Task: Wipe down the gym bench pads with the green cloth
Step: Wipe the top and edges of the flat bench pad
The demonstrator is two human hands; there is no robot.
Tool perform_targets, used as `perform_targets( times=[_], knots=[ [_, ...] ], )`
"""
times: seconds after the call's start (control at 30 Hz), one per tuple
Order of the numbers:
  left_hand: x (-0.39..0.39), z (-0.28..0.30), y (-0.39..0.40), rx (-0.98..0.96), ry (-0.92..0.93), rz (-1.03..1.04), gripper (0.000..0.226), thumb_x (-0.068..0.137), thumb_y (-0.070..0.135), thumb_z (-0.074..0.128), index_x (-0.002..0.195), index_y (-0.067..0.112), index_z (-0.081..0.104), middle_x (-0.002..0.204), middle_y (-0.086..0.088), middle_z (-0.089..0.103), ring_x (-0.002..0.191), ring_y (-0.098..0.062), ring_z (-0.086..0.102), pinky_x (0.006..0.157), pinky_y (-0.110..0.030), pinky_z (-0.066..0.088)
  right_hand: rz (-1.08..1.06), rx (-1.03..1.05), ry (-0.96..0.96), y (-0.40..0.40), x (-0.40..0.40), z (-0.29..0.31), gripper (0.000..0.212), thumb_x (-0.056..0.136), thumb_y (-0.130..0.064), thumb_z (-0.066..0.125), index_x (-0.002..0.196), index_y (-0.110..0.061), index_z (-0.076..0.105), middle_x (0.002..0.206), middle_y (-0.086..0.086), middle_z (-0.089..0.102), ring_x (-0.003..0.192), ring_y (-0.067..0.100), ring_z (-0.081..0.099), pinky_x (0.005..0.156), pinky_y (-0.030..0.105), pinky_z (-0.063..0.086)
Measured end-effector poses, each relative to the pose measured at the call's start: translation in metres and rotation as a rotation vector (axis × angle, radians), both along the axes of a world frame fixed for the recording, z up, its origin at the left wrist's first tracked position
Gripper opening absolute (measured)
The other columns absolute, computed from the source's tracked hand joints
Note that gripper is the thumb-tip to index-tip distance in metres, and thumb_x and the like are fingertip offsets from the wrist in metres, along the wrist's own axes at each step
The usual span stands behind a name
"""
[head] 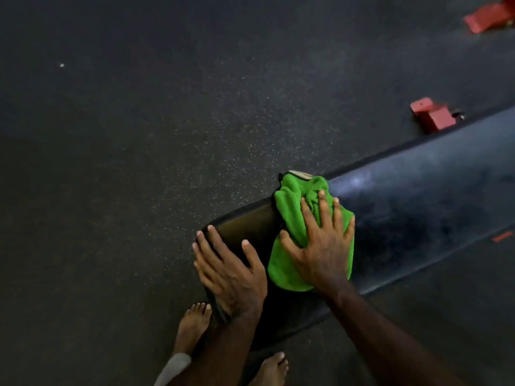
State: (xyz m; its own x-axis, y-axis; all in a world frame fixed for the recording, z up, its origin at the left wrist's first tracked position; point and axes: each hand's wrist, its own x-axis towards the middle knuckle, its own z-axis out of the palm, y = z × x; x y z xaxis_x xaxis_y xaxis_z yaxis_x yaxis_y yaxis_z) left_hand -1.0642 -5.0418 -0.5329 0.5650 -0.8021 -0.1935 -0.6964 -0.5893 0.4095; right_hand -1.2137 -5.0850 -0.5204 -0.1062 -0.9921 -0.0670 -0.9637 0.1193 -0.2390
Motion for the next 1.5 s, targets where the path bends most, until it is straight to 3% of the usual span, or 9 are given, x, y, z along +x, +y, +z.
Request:
perform_targets(
  times=[0.07,0.13,0.37,0.67,1.2,1.37,1.5],
  knots=[
    [-0.002,-0.003,0.0,0.015,-0.042,-0.004,0.079,0.098,0.053,0.037,0.164,0.017,0.016,0.17,-0.011,0.017,0.157,-0.032,0.015,0.123,-0.056,0.022,0.188,0.0,0.044,-0.015,-0.009,0.0,0.078,0.087,-0.074,0.048,0.152,-0.03,0.051,0.168,0.005,0.031,0.155,0.036,0.025,0.12,0.068,0.019],
    [-0.004,-0.005,-0.002,0.023,-0.077,-0.001,0.081,0.097,0.055,0.037,0.164,0.017,0.016,0.17,-0.01,0.017,0.157,-0.032,0.015,0.123,-0.056,0.021,0.243,-0.023,0.026,-0.023,-0.017,0.0,0.078,0.086,-0.072,0.05,0.15,-0.028,0.053,0.167,0.003,0.034,0.154,0.035,0.029,0.12,0.067,0.019],
    [-0.007,0.001,-0.005,0.085,-0.117,0.011,0.08,0.097,0.056,0.038,0.164,0.017,0.018,0.17,-0.01,0.017,0.157,-0.031,0.016,0.123,-0.056,0.022,0.238,-0.044,-0.084,-0.024,-0.022,-0.005,0.079,0.079,-0.063,0.059,0.146,-0.023,0.056,0.167,0.004,0.035,0.154,0.033,0.029,0.123,0.063,0.016],
    [-0.009,0.0,-0.003,0.121,-0.184,-0.011,0.082,0.097,0.052,0.043,0.164,0.013,0.018,0.171,-0.012,0.017,0.157,-0.032,0.016,0.124,-0.056,0.021,0.227,-0.028,-0.071,-0.024,-0.021,-0.01,0.088,0.069,-0.062,0.064,0.147,-0.022,0.056,0.167,0.006,0.034,0.153,0.037,0.03,0.122,0.065,0.017],
    [-0.008,-0.004,-0.001,0.034,-0.125,0.055,0.082,0.096,0.059,0.044,0.165,0.024,0.017,0.172,-0.002,0.013,0.159,-0.024,0.008,0.126,-0.051,0.018,0.352,0.037,-0.046,-0.025,-0.026,-0.009,0.084,0.081,-0.064,0.054,0.151,-0.019,0.047,0.169,0.008,0.026,0.155,0.038,0.022,0.121,0.068,0.014],
    [-0.009,-0.01,0.001,-0.062,-0.113,0.073,0.078,0.098,0.057,0.047,0.164,0.024,0.021,0.172,0.0,0.015,0.159,-0.022,0.01,0.127,-0.047,0.015,0.377,0.005,-0.058,-0.025,-0.029,-0.016,0.082,0.082,-0.064,0.051,0.152,-0.021,0.046,0.169,0.007,0.025,0.156,0.037,0.02,0.121,0.069,0.013],
    [-0.007,-0.004,0.007,-0.33,0.043,0.237,0.059,0.102,0.042,0.054,0.154,0.017,0.044,0.159,-0.003,0.042,0.147,-0.02,0.039,0.119,-0.042,0.036,0.398,0.003,-0.105,-0.028,-0.032,-0.014,0.081,0.083,-0.065,0.05,0.153,-0.024,0.045,0.169,0.006,0.026,0.156,0.037,0.019,0.121,0.07,0.012]
  ],
)
